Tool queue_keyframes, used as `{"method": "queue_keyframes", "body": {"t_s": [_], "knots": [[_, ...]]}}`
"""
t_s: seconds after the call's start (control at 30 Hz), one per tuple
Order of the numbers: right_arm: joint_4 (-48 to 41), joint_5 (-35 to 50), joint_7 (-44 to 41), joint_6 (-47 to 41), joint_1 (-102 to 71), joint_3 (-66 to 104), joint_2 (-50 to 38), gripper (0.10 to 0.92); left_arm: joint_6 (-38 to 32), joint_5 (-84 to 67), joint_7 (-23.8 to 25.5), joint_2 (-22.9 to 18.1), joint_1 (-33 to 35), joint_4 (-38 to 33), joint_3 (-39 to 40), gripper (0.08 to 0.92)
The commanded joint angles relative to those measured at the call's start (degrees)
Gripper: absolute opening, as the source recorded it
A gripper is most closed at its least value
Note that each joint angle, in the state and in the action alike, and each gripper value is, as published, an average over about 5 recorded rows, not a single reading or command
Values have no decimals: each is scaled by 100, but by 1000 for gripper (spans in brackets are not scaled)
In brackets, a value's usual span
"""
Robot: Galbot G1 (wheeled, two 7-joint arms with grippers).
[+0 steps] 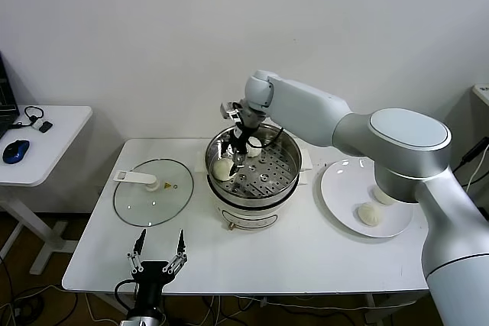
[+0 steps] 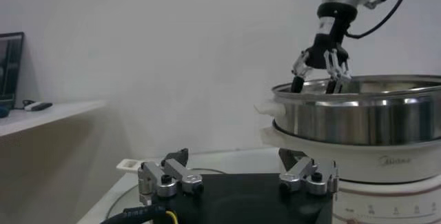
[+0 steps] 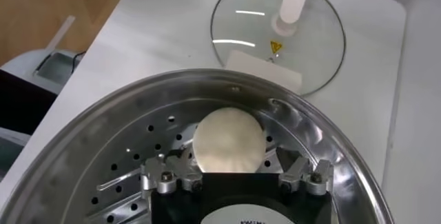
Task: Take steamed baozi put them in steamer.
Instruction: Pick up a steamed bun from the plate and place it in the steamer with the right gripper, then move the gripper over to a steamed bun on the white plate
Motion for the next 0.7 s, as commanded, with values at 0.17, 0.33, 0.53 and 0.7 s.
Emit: {"method": "queue_keyframes", "body": {"t_s": [0.17,0.33,0.53,0.7], "knots": [[1301,331,-238,93,1062,-305,-1439,823,10,41,-1,-17,-9,-6,44,823],[1604,321,-330,326,1544,-527,-2241,823,9,-18,0,-11,-48,8,11,823],[1752,-94,-478,786,1821,-609,-3003,823,57,-63,1,-34,-121,-8,29,823],[2153,-386,-594,857,1817,-662,-3650,823,41,-57,5,-9,-85,11,33,823]]}}
